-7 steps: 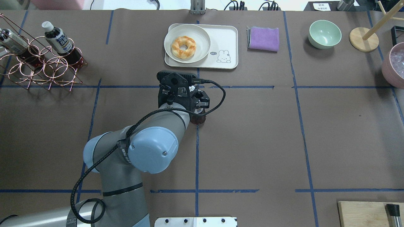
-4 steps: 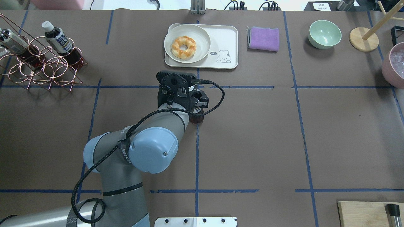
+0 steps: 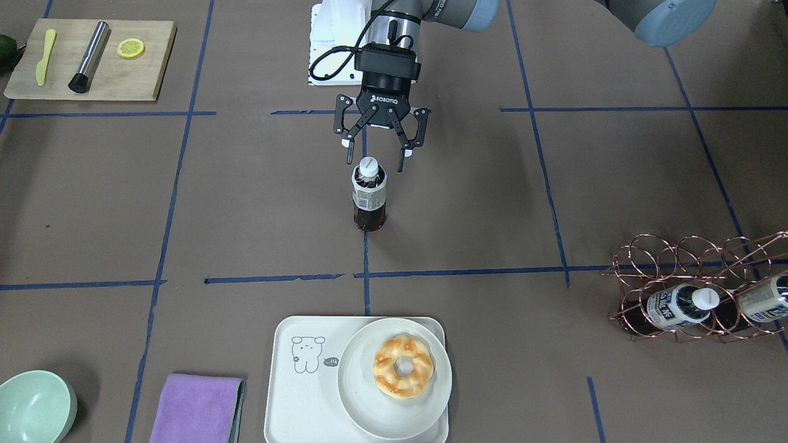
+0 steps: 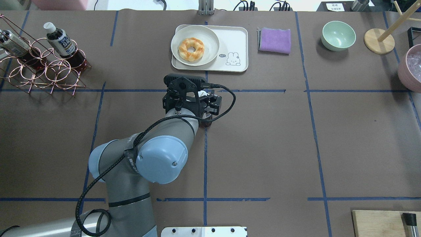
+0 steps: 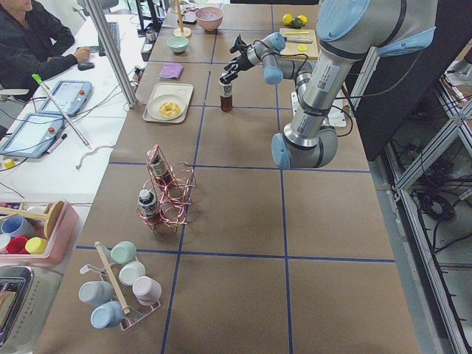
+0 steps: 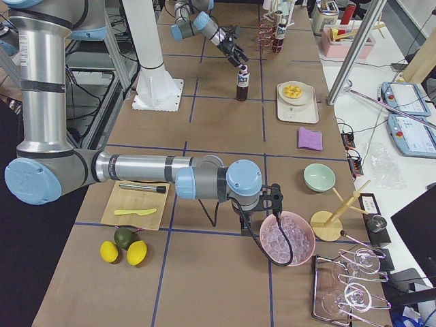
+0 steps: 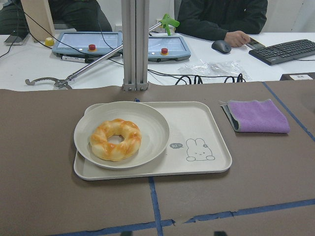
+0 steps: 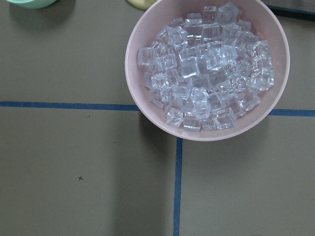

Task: Place tea on tray
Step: 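Lower the bottle onto the table and open the left gripper, then withdraw the left arm to rest while the right arm reaches toward the bottle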

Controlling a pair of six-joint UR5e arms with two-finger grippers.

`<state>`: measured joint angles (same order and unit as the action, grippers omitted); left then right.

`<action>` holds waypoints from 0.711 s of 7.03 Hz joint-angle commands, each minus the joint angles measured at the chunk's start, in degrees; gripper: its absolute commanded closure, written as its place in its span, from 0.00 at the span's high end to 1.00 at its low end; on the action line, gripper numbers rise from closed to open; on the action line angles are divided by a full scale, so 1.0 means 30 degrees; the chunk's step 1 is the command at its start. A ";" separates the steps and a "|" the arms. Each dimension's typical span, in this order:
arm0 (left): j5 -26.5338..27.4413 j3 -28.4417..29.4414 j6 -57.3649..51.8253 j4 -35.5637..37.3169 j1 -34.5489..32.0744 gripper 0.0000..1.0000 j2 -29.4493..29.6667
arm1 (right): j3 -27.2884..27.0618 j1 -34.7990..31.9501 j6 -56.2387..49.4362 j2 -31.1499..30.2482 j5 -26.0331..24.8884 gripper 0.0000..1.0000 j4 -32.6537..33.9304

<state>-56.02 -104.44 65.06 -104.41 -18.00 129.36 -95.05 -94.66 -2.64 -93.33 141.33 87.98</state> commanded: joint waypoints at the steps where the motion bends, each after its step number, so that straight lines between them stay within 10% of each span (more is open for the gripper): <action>1: -0.0105 -0.0575 0.0082 -0.0002 0.0025 1.00 0.0064 | -0.0017 0.0000 0.0000 -0.0002 -0.0002 1.00 0.0000; 5: -0.4422 -0.5837 -0.1254 0.3448 -0.1986 1.00 -0.2036 | -0.2004 0.0029 0.0639 0.0406 0.0027 1.00 0.0176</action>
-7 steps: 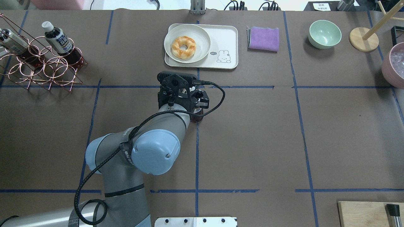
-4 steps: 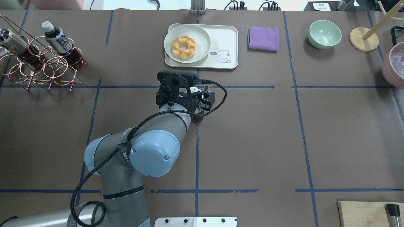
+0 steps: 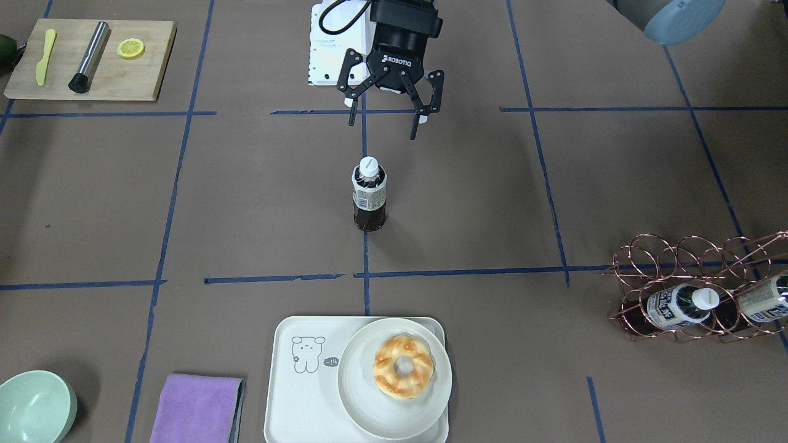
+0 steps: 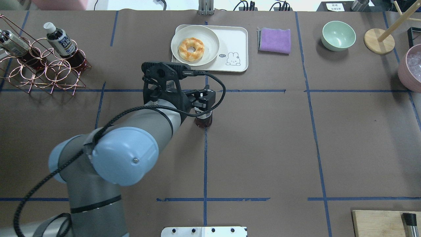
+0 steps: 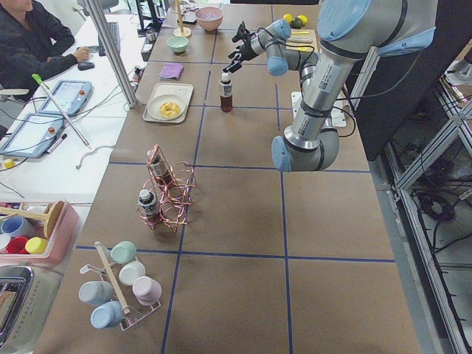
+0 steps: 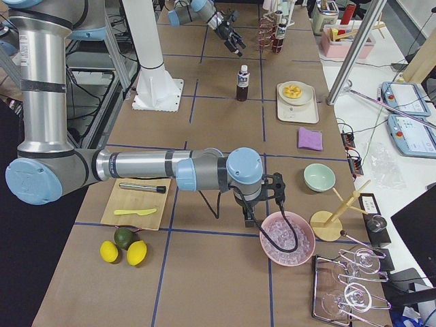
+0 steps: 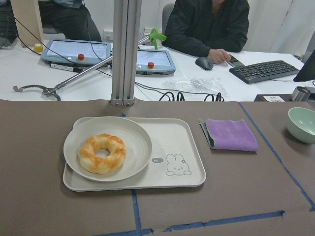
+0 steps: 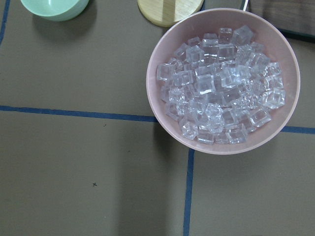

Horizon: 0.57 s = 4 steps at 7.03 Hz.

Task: Place tea on tray
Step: 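Withdraw the left arm to rest while the right arm reaches toward the bottle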

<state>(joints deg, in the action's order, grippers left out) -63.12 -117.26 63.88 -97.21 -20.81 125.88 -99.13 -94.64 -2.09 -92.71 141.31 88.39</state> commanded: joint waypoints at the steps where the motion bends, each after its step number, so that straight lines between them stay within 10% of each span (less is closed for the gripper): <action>1: -0.3176 -0.2505 -0.1162 0.1083 -0.1756 1.00 -0.2567 | -0.1867 0.0428 0.3015 0.0781 0.0036 1.00 0.0124; 4: -0.7472 -0.3394 -0.3500 0.1054 -0.4474 1.00 -0.7288 | -0.3491 0.3205 0.8611 0.3732 -0.0140 1.00 0.0184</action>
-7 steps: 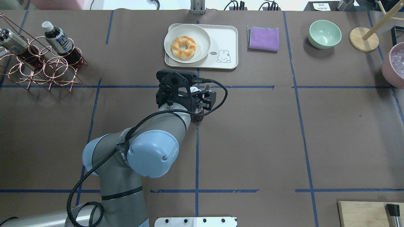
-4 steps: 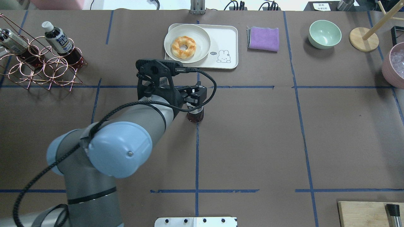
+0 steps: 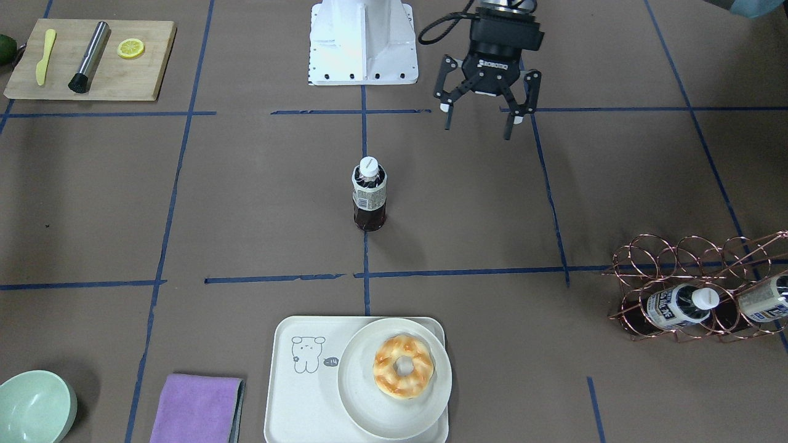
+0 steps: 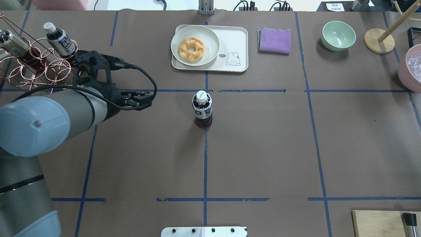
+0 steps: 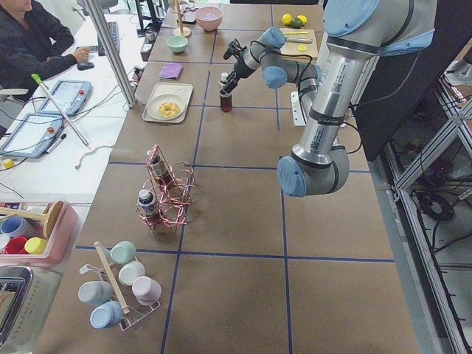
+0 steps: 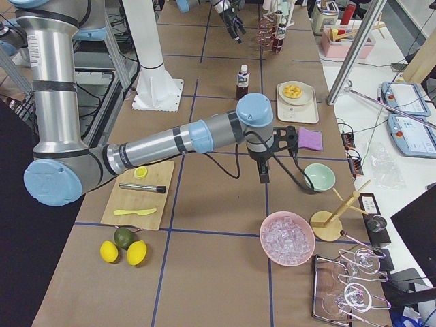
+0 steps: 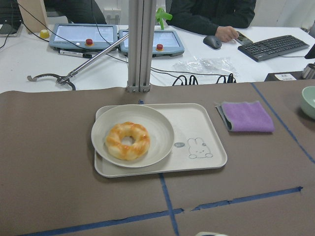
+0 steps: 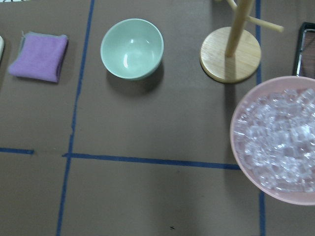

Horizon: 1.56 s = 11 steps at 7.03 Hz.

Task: Place tea on tray
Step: 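Withdraw the left arm to rest while the right arm reaches toward the bottle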

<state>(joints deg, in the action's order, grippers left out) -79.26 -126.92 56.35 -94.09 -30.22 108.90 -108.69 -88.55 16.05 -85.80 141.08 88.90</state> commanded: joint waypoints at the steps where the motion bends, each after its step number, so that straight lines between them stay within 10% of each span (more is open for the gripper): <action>1: -0.4870 -0.0057 -0.2508 0.0017 -0.3179 1.00 -0.2627 | -0.0333 0.2376 0.4650 0.2718 -0.0092 1.00 0.0045; 5: -1.0793 0.1544 -0.9602 0.0164 -0.8722 1.00 -0.6790 | -0.1329 0.6943 1.1062 0.7257 -0.1612 1.00 0.2177; 11: -1.5151 0.7415 -2.0744 -0.0159 -1.6701 1.00 -0.8408 | -0.1126 1.6146 1.7415 1.4146 -0.9927 1.00 0.6742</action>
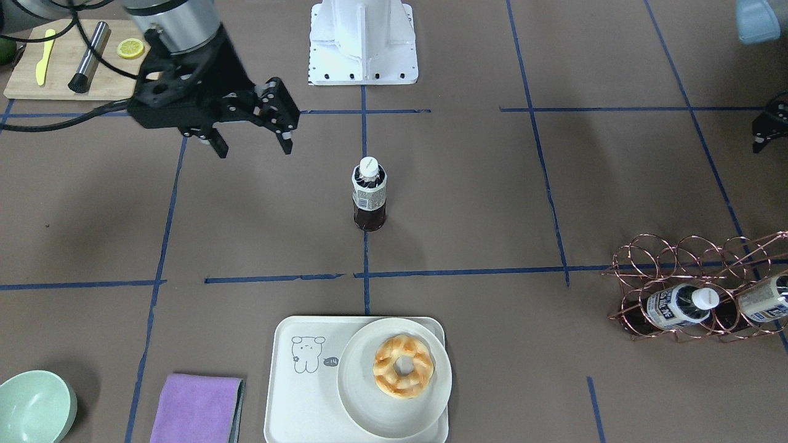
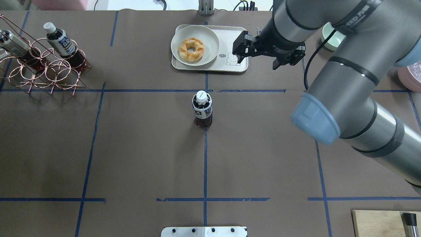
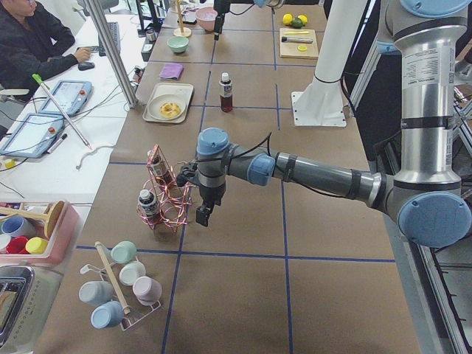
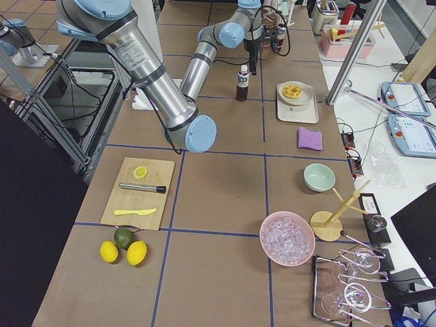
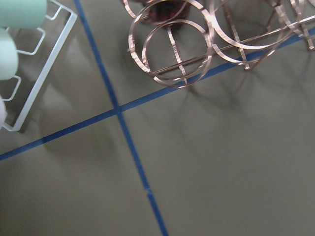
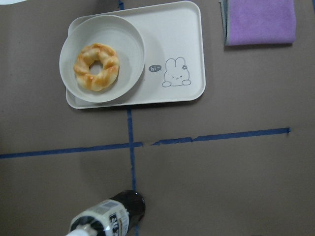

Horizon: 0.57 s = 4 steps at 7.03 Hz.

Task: Place tea on tray
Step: 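Withdraw the left arm to rest while the right arm reaches toward the bottle, then lower the right gripper onto the bottle cap and close it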

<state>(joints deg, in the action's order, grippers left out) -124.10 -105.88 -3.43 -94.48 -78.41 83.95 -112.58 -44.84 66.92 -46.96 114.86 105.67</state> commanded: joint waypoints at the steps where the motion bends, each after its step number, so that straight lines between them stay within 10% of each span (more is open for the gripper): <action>1: -0.0584 0.0486 -0.1313 -0.0029 -0.0903 1.00 -0.0123 | 0.0927 0.2688 0.0455 0.2456 -0.2068 1.00 0.2207; 4: -0.1643 0.1337 -0.2988 -0.0058 -0.2048 1.00 -0.0123 | 0.4735 0.3812 0.0836 0.5043 -0.3366 0.99 0.2100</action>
<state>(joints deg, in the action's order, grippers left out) -128.35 -102.27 -11.35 -94.63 -83.95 83.59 -102.19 -34.36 69.07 -34.27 105.84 111.92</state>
